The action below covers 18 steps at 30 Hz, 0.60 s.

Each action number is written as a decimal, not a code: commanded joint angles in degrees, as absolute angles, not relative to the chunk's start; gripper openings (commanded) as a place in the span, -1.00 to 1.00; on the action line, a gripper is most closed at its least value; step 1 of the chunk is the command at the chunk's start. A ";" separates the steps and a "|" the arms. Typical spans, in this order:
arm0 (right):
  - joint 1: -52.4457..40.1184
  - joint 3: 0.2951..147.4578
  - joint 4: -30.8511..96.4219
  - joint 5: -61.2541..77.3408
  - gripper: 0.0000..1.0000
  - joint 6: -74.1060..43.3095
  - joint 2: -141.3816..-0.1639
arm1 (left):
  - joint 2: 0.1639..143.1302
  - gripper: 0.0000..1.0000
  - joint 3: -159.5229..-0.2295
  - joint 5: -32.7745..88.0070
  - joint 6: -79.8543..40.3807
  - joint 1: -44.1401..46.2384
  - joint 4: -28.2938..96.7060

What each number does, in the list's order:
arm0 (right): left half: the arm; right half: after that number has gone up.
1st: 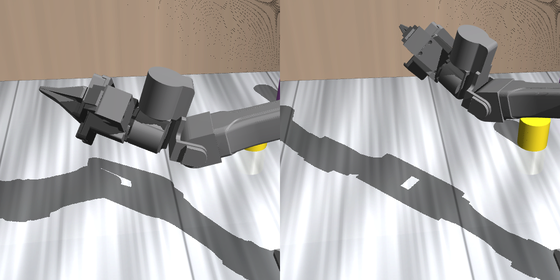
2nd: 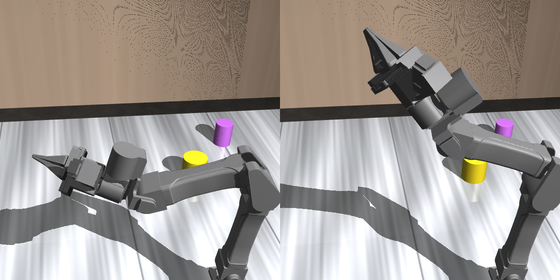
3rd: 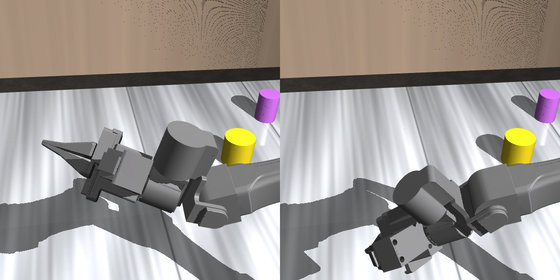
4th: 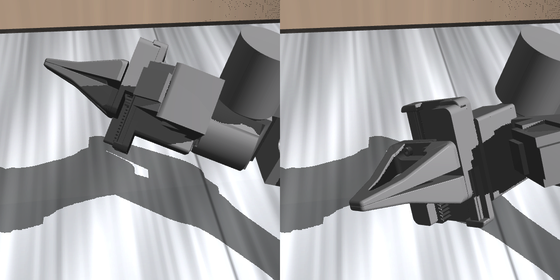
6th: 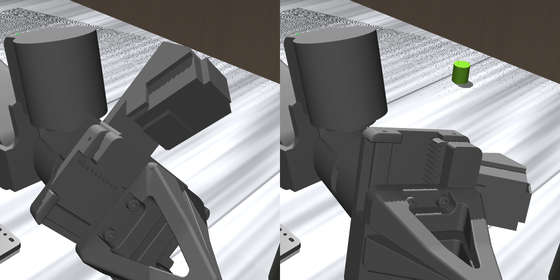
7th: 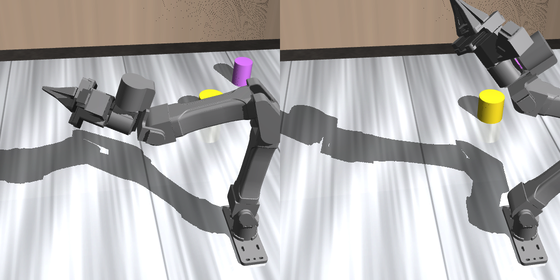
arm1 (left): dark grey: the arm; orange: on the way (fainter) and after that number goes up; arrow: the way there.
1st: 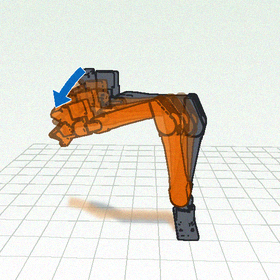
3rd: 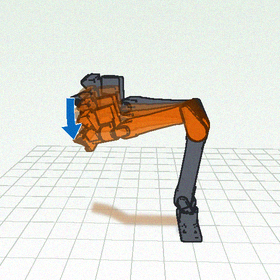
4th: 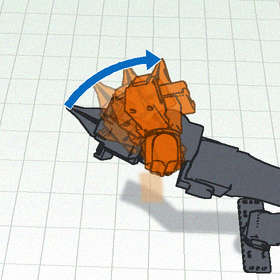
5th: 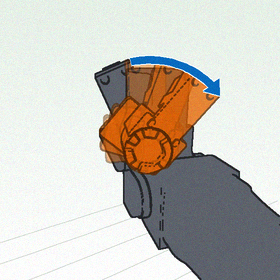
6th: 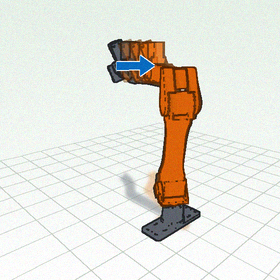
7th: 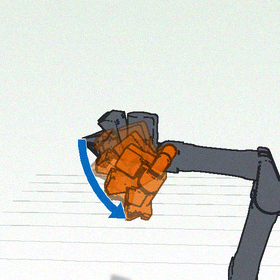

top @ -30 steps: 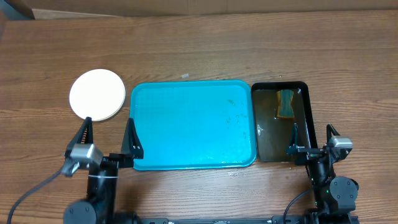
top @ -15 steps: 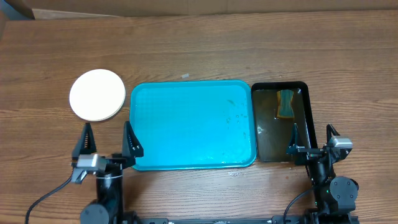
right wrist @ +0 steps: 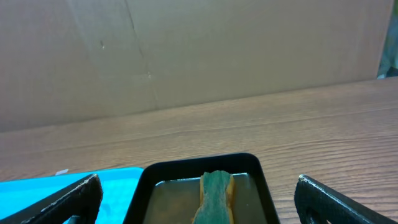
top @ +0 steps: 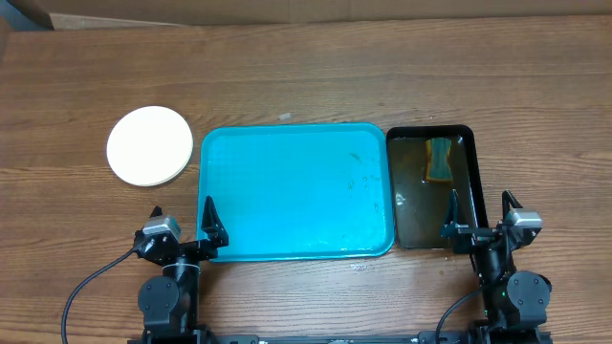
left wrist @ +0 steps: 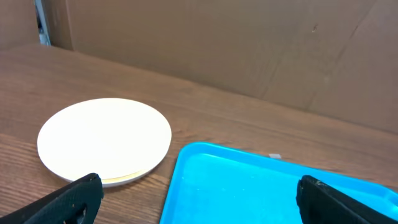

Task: Clean dirty plates on tray and stack at the side

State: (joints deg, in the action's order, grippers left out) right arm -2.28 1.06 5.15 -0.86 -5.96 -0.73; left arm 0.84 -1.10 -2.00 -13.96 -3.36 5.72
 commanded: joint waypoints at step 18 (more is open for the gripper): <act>-2.13 0.47 4.75 -1.41 1.00 -5.98 -0.16 | 0.21 1.00 -0.99 -1.48 -9.82 -1.87 5.74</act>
